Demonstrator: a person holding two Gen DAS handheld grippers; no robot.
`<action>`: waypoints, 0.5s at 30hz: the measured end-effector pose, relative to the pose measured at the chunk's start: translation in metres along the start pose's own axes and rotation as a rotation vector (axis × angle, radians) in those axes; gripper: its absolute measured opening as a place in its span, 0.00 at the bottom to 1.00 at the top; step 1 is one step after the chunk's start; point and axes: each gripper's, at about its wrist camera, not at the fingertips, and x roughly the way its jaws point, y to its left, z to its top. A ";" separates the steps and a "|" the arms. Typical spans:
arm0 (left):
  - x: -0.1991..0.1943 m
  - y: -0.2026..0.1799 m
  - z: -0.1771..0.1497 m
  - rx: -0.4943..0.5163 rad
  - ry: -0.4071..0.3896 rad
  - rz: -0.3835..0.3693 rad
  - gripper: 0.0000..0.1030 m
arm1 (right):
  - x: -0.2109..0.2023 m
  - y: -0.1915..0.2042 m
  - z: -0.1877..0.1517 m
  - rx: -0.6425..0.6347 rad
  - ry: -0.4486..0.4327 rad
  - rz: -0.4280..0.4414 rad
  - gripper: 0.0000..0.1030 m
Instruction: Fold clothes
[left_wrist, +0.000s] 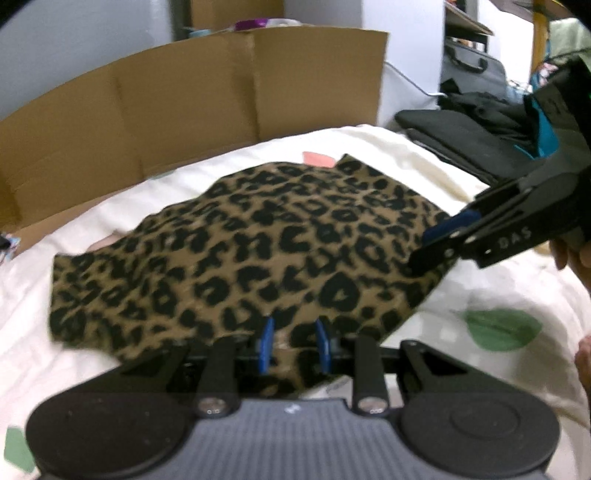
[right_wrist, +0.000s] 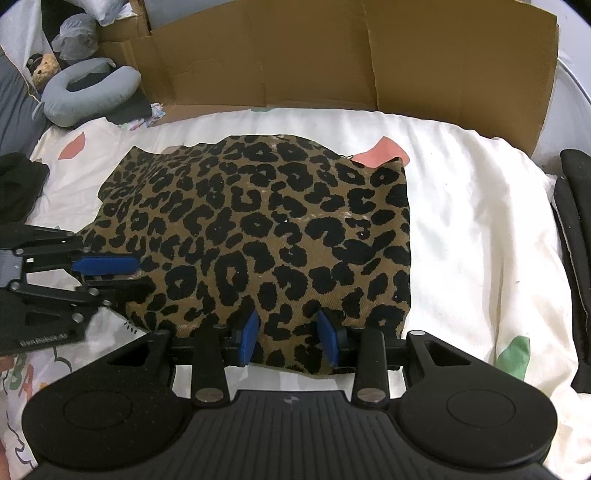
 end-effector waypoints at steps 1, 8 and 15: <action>-0.002 0.003 -0.001 -0.008 0.001 0.007 0.27 | 0.000 0.000 0.000 -0.001 0.000 0.000 0.41; -0.011 0.017 -0.012 -0.028 0.000 0.042 0.28 | 0.002 -0.001 0.001 -0.017 -0.001 -0.001 0.41; -0.019 0.028 -0.026 -0.016 -0.007 0.087 0.28 | 0.004 -0.002 0.001 -0.039 -0.001 0.002 0.41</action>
